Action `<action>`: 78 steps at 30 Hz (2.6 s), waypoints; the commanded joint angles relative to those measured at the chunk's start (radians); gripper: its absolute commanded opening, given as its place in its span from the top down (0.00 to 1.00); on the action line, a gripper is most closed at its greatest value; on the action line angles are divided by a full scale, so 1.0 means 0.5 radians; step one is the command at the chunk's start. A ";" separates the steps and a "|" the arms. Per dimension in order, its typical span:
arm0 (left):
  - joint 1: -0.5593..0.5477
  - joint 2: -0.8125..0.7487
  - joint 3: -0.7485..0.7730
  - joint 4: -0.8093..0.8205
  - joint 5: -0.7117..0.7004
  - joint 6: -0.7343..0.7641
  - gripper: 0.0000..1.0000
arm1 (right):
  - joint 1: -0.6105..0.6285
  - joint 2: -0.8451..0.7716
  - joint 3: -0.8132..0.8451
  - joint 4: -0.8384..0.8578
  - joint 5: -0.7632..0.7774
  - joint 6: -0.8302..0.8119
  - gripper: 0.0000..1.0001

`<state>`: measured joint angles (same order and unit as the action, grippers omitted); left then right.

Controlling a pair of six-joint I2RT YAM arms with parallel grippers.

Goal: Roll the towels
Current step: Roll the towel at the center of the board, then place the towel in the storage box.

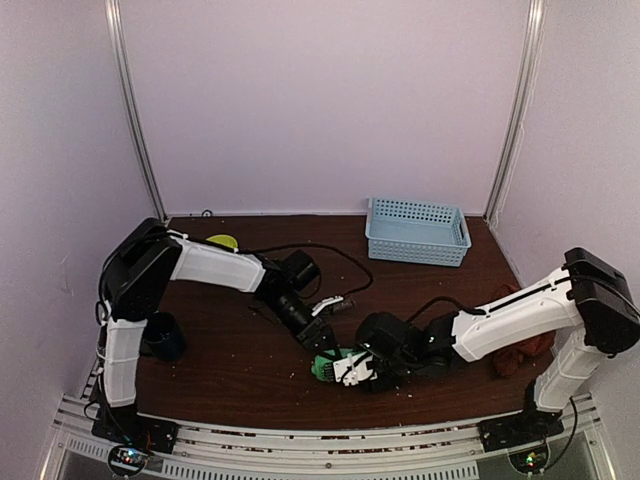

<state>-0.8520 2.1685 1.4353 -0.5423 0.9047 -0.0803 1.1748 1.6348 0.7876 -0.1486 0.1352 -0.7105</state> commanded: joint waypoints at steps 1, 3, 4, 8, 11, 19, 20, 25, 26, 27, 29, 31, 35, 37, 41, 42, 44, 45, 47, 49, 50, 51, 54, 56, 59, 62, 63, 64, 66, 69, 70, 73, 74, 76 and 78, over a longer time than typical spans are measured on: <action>0.226 -0.263 -0.323 0.166 -0.347 -0.153 0.45 | -0.163 0.173 0.017 -0.376 -0.121 0.009 0.38; 0.298 -0.400 -0.436 0.275 -0.420 -0.210 0.44 | -0.204 0.247 0.080 -0.436 -0.173 0.007 0.40; 0.327 -0.460 -0.484 0.315 -0.423 -0.238 0.43 | -0.220 0.289 0.121 -0.471 -0.205 0.011 0.40; 0.373 -0.635 -0.540 0.341 -0.602 -0.281 0.43 | -0.291 0.451 0.315 -0.633 -0.363 0.087 0.41; 0.400 -0.756 -0.578 0.389 -0.648 -0.313 0.44 | -0.345 0.605 0.517 -0.801 -0.468 0.183 0.49; 0.447 -0.902 -0.639 0.407 -0.706 -0.297 0.45 | -0.612 0.734 0.968 -1.209 -0.846 0.426 0.79; 0.453 -0.914 -0.645 0.410 -0.706 -0.297 0.45 | -0.652 0.724 1.019 -1.255 -0.904 0.452 0.81; 0.475 -0.955 -0.672 0.441 -0.714 -0.298 0.45 | -0.817 0.665 1.197 -1.382 -1.126 0.560 0.91; 0.477 -0.956 -0.675 0.453 -0.713 -0.300 0.45 | -0.844 0.651 1.219 -1.394 -1.143 0.579 0.92; 0.476 -0.953 -0.677 0.460 -0.707 -0.302 0.45 | -0.868 0.638 1.245 -1.407 -1.155 0.590 0.94; 0.475 -0.946 -0.674 0.466 -0.701 -0.305 0.45 | -0.910 0.607 1.300 -1.426 -1.173 0.615 0.96; 0.479 -0.941 -0.674 0.473 -0.692 -0.310 0.45 | -0.976 0.574 1.376 -1.443 -1.228 0.644 0.98; 0.478 -0.935 -0.676 0.474 -0.692 -0.314 0.46 | -1.200 0.538 1.625 -1.460 -1.362 0.754 1.00; 0.477 -0.932 -0.680 0.477 -0.691 -0.317 0.46 | -1.321 0.521 1.721 -1.390 -1.369 0.873 1.00; 0.477 -0.933 -0.677 0.475 -0.690 -0.326 0.46 | -1.573 0.514 1.900 -1.147 -1.255 1.140 1.00; 0.478 -0.935 -0.677 0.474 -0.689 -0.331 0.46 | -1.637 0.519 1.931 -1.071 -1.188 1.248 1.00; 0.477 -0.950 -0.674 0.464 -0.693 -0.330 0.46 | -1.752 0.531 1.967 -0.919 -0.971 1.409 1.00; 0.475 -0.955 -0.676 0.462 -0.698 -0.333 0.46 | -1.795 0.556 1.994 -0.872 -0.874 1.449 1.00; 0.475 -0.969 -0.681 0.463 -0.704 -0.334 0.46 | -1.855 0.634 2.119 -0.846 -0.672 1.492 1.00; 0.477 -0.977 -0.691 0.462 -0.710 -0.336 0.46 | -1.895 0.722 2.216 -0.830 -0.456 1.516 1.00; 0.478 -0.977 -0.696 0.462 -0.711 -0.336 0.46 | -1.900 0.768 2.265 -0.824 -0.350 1.525 1.00; 0.478 -0.976 -0.705 0.462 -0.711 -0.339 0.46 | -1.908 0.823 2.317 -0.829 -0.265 1.537 1.00; 0.476 -0.980 -0.731 0.475 -0.709 -0.345 0.46 | -1.913 0.998 2.499 -0.903 -0.068 1.611 1.00; 0.477 -0.978 -0.747 0.490 -0.709 -0.350 0.46 | -1.913 1.128 2.635 -0.991 0.026 1.678 1.00; 0.477 -0.975 -0.769 0.503 -0.700 -0.359 0.46 | -1.911 1.221 2.666 -1.027 0.175 1.774 1.00; 0.477 -0.983 -0.794 0.515 -0.695 -0.361 0.46 | -1.911 1.263 2.633 -1.035 0.380 1.842 1.00; 0.477 -0.983 -0.801 0.521 -0.693 -0.364 0.46 | -1.911 1.285 2.636 -1.051 0.398 1.846 1.00; 0.477 -0.982 -0.806 0.526 -0.692 -0.364 0.46 | -1.911 1.305 2.639 -1.068 0.408 1.842 1.00; 0.476 -0.978 -0.820 0.540 -0.690 -0.364 0.46 | -1.909 1.351 2.648 -1.100 0.426 1.851 1.00; 0.476 -0.962 -0.834 0.568 -0.683 -0.369 0.46 | -1.911 1.409 2.653 -1.108 0.462 1.870 1.00; 0.478 -0.956 -0.840 0.577 -0.674 -0.375 0.46 | -1.913 1.432 2.661 -1.105 0.469 1.870 1.00; 0.477 -0.961 -0.865 0.610 -0.661 -0.396 0.46 | -1.917 1.527 2.720 -1.109 0.541 1.872 1.00; 0.477 -0.967 -0.875 0.617 -0.659 -0.400 0.46 | -1.918 1.553 2.737 -1.108 0.566 1.874 1.00; 0.478 -0.982 -0.893 0.626 -0.660 -0.401 0.46 | -1.922 1.593 2.763 -1.096 0.620 1.881 1.00; 0.478 -0.998 -0.913 0.621 -0.666 -0.398 0.46 | -1.923 1.633 2.795 -1.087 0.660 1.884 1.00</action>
<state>-0.6209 1.7073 1.0004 -0.2760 0.5613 -0.2714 0.2138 2.4172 2.1414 -0.6926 0.3721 0.2134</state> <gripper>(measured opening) 0.540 0.277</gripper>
